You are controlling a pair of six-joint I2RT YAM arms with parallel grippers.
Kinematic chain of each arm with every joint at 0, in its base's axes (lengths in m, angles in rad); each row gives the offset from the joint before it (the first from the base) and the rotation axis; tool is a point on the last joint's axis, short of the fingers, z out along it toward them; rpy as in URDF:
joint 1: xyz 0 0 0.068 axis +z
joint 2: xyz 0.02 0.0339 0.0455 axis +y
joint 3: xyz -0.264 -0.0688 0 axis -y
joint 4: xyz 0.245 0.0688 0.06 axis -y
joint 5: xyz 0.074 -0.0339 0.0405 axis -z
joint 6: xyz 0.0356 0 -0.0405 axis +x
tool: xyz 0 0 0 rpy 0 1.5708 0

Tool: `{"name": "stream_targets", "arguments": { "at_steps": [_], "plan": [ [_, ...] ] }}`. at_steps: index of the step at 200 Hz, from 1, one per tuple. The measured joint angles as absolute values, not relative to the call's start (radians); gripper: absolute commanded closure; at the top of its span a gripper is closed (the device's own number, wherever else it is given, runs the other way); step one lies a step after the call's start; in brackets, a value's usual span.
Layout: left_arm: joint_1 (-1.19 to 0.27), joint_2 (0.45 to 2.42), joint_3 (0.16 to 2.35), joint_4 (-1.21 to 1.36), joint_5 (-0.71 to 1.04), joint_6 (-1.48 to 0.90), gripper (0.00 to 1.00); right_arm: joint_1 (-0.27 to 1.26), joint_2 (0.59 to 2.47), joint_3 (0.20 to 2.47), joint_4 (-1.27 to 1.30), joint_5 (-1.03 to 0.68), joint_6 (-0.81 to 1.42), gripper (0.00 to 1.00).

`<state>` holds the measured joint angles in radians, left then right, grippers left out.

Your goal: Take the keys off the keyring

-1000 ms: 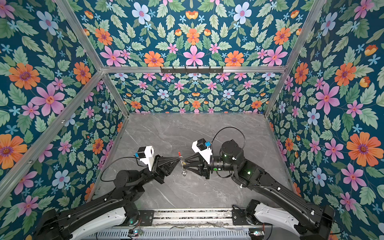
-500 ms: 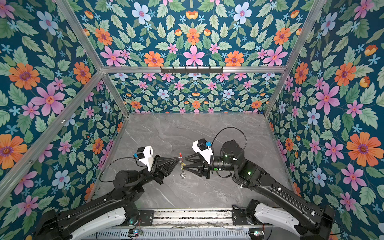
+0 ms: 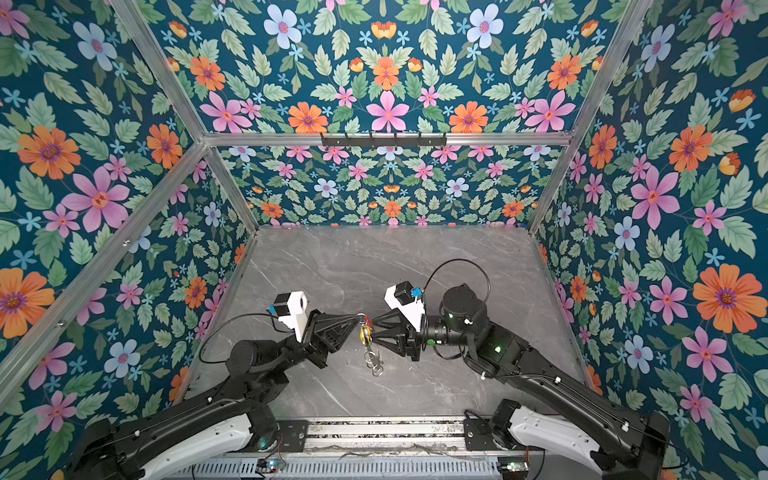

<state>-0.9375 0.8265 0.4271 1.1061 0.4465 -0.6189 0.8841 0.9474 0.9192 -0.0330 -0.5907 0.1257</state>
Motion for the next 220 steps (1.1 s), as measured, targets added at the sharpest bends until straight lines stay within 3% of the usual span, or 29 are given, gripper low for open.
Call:
{"name": "stream_targets", "arguments": {
  "at_steps": [85,135,181,220],
  "plan": [
    [-0.937,0.821,0.435,1.093,0.445,-0.617,1.00,0.908,0.920,0.912,-0.072,-0.563,0.101,0.48],
    [-0.937,0.828,0.438,1.091,0.445,-0.617,1.00,0.917,0.955,0.941,-0.077,-0.521,0.101,0.52],
    [-0.937,0.826,0.438,1.091,0.445,-0.617,1.00,0.930,0.973,0.953,-0.078,-0.507,0.097,0.69],
    [-0.937,0.826,0.438,1.091,0.445,-0.617,1.00,0.931,0.971,0.953,-0.078,-0.495,0.093,0.63]
  ]
}}
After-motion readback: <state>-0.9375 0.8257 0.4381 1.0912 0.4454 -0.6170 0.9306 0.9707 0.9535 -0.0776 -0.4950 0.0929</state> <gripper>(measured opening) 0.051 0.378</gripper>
